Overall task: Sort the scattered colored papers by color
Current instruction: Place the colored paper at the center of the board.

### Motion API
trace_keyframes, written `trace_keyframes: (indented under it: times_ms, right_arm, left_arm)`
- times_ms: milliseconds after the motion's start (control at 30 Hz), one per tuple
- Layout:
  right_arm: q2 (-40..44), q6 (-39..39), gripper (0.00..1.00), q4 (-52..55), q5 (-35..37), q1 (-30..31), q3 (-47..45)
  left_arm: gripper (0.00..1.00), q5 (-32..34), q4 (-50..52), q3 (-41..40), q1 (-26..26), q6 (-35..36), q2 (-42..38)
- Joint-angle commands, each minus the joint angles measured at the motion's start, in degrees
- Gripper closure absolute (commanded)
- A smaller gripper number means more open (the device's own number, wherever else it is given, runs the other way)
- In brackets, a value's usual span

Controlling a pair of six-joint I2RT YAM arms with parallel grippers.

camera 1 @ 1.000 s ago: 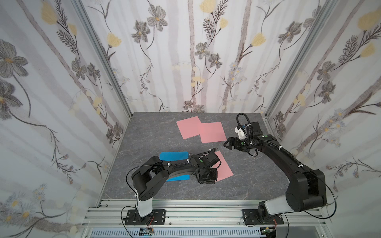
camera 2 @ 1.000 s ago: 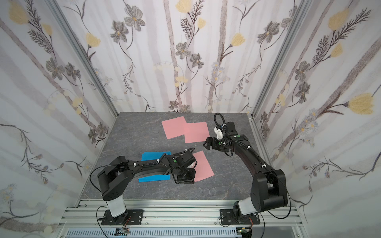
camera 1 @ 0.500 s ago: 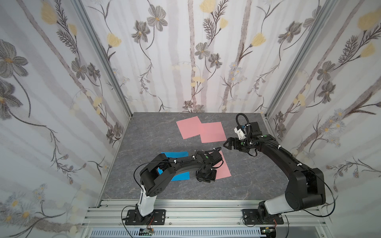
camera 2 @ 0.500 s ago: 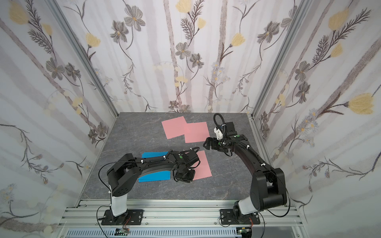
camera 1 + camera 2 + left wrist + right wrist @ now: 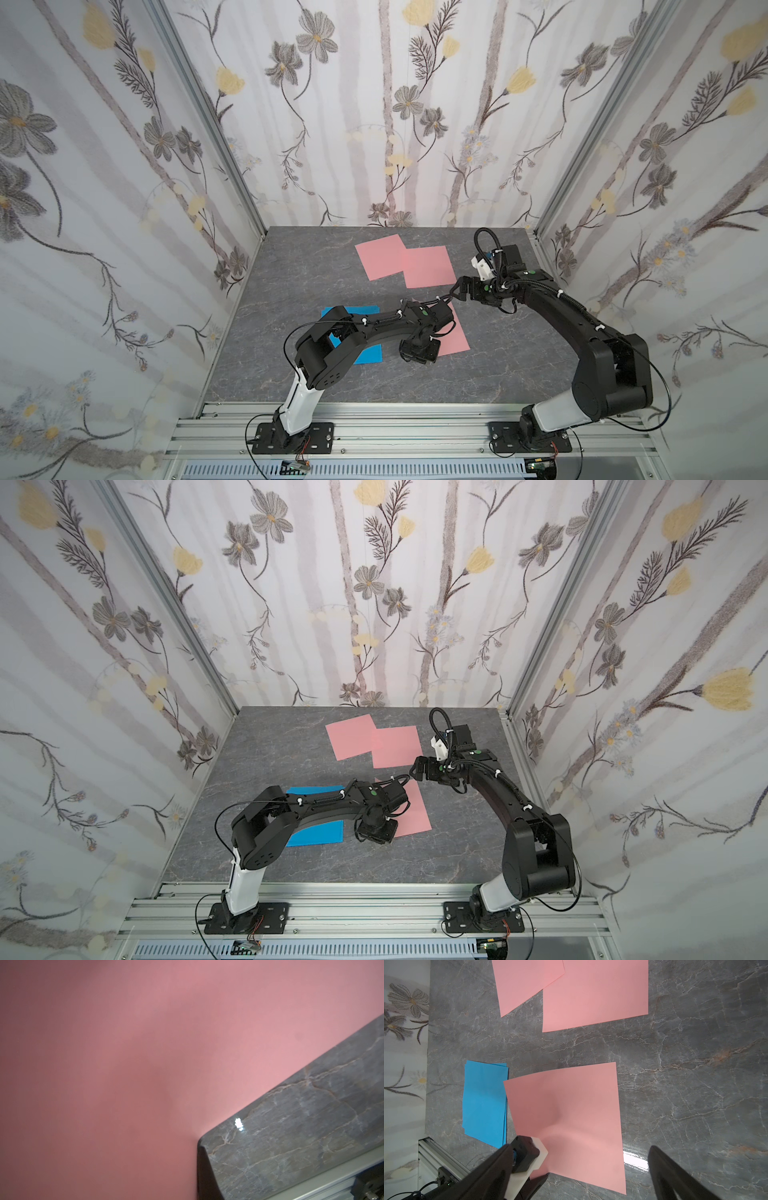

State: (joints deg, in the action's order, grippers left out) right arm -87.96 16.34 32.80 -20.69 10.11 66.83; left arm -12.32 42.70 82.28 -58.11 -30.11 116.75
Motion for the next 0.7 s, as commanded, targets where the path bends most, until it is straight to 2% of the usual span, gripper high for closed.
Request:
trace_keyframes:
  times_ms: [0,167,467,567,667]
  right_arm:
    - [-2.4,-1.2,0.0,-1.2,2.1,-1.9,2.9]
    - [-6.9,-1.2,0.0,-1.3,2.1,-4.5,6.4]
    - [-9.3,-1.0,0.0,-2.0,1.5,-4.5,6.4]
    - [-9.2,-1.2,0.0,-2.1,1.3,-4.5,6.4]
    - [-9.0,-1.2,0.0,-2.0,1.2,-4.5,6.2]
  left_arm:
    - [1.0,-1.6,1.6,0.5,0.0,1.7,-0.3]
    - [1.0,-2.9,1.0,-0.8,-0.1,0.8,-2.1]
    - [1.0,-8.5,-0.2,-0.6,-1.4,0.9,-2.0]
    - [1.0,-7.0,1.5,-0.5,-1.4,2.2,-1.7]
    - [1.0,-2.3,4.8,0.3,-1.3,2.9,-0.8]
